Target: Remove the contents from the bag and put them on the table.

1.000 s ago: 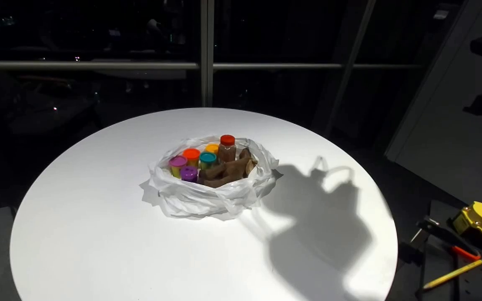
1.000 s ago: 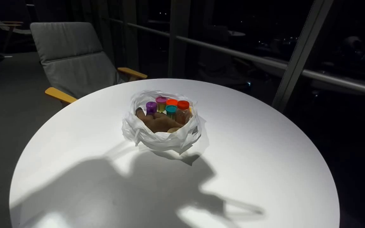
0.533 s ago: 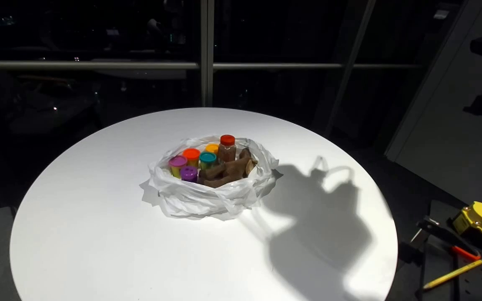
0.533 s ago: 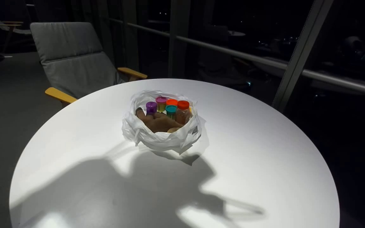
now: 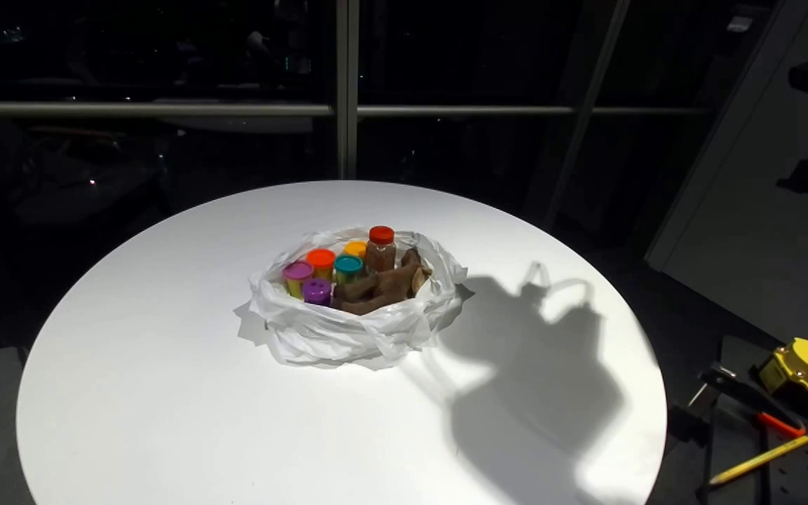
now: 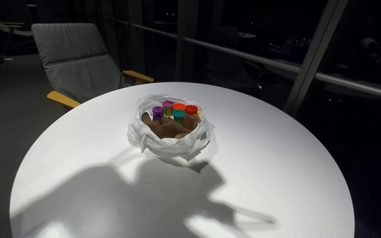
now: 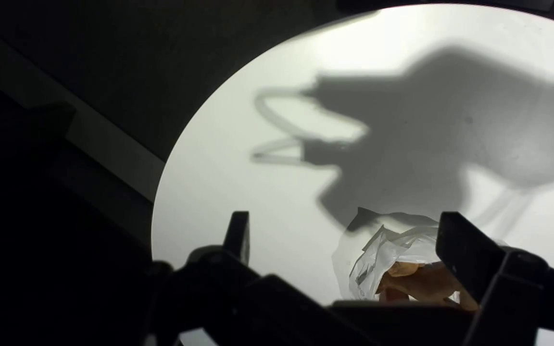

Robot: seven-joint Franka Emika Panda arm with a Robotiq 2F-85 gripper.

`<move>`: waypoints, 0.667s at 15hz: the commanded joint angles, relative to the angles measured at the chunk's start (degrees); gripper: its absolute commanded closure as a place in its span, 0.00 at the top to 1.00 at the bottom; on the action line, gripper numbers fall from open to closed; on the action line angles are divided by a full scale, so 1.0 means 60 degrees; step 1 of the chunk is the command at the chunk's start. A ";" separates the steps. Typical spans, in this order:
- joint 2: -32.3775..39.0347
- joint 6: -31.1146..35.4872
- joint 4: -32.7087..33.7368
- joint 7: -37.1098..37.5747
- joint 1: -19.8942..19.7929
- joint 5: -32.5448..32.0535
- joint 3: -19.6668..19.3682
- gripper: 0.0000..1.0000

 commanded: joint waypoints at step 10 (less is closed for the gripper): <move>0.0209 0.0037 0.0148 0.0016 0.0098 0.0064 -0.0030 1.00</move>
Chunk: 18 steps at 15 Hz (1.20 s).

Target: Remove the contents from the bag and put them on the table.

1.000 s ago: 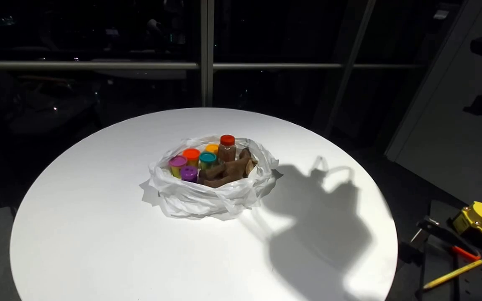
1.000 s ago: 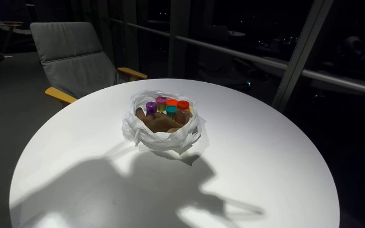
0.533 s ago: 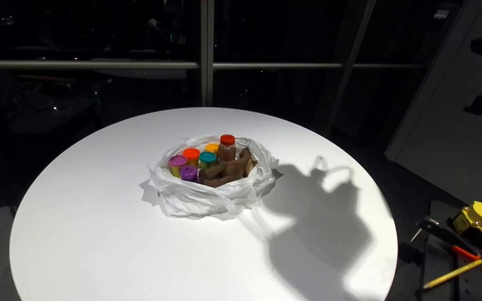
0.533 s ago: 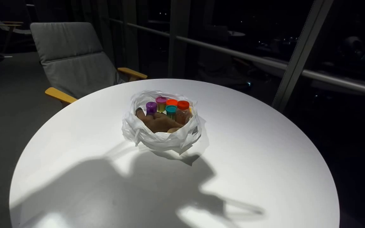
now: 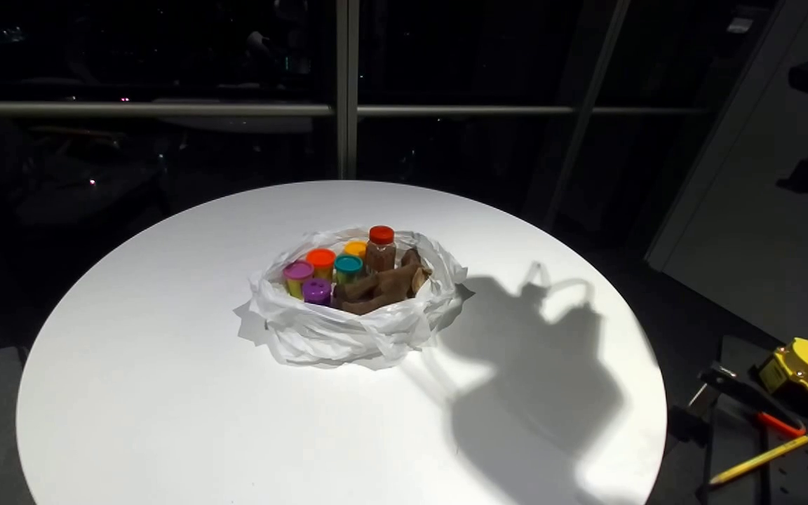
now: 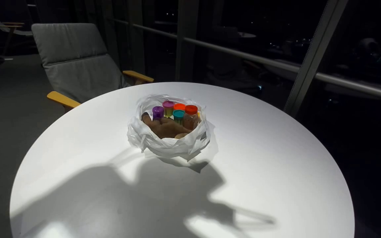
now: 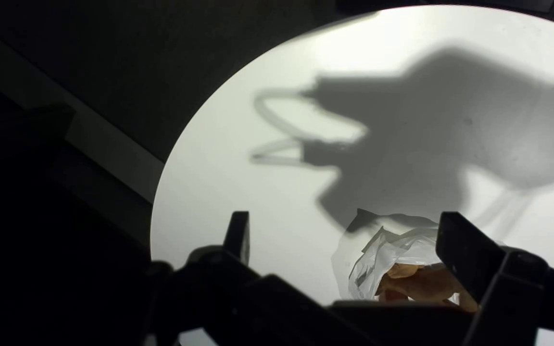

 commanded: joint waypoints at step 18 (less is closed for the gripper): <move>0.8845 0.3614 0.4863 0.2300 0.0690 0.3086 0.1634 1.00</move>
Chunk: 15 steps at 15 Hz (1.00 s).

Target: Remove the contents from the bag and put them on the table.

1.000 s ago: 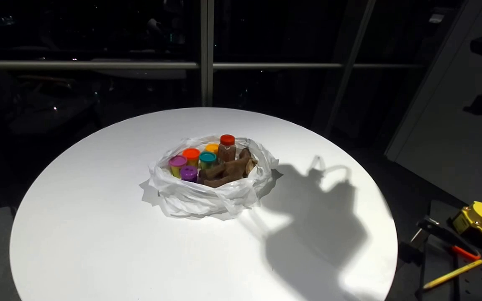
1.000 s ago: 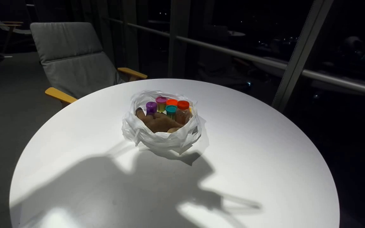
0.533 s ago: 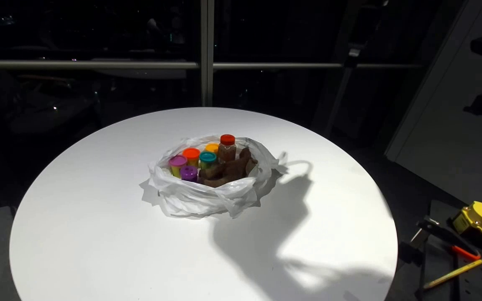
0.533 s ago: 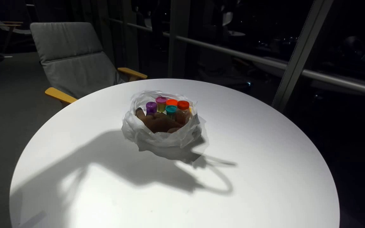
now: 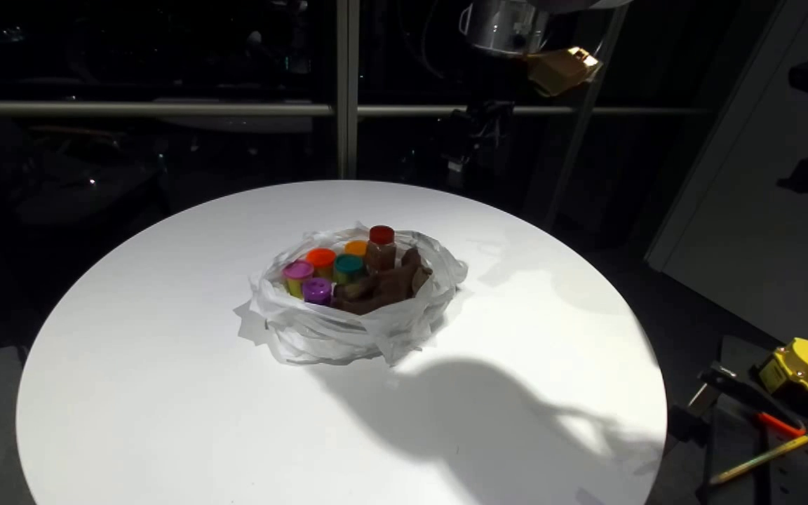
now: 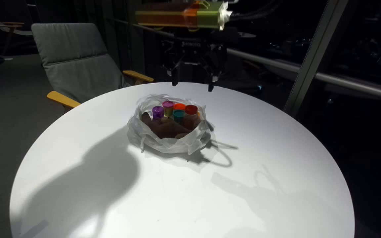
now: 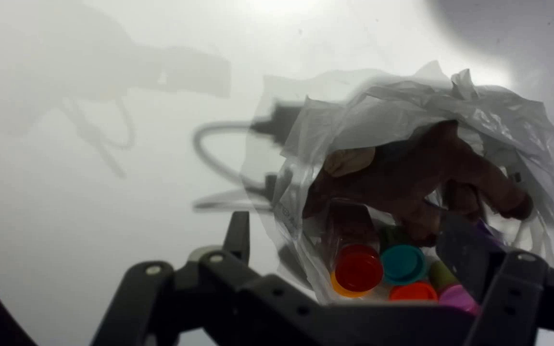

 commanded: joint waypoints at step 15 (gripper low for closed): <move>0.2735 -0.0091 0.2846 0.0008 -0.0041 0.1129 0.0380 1.00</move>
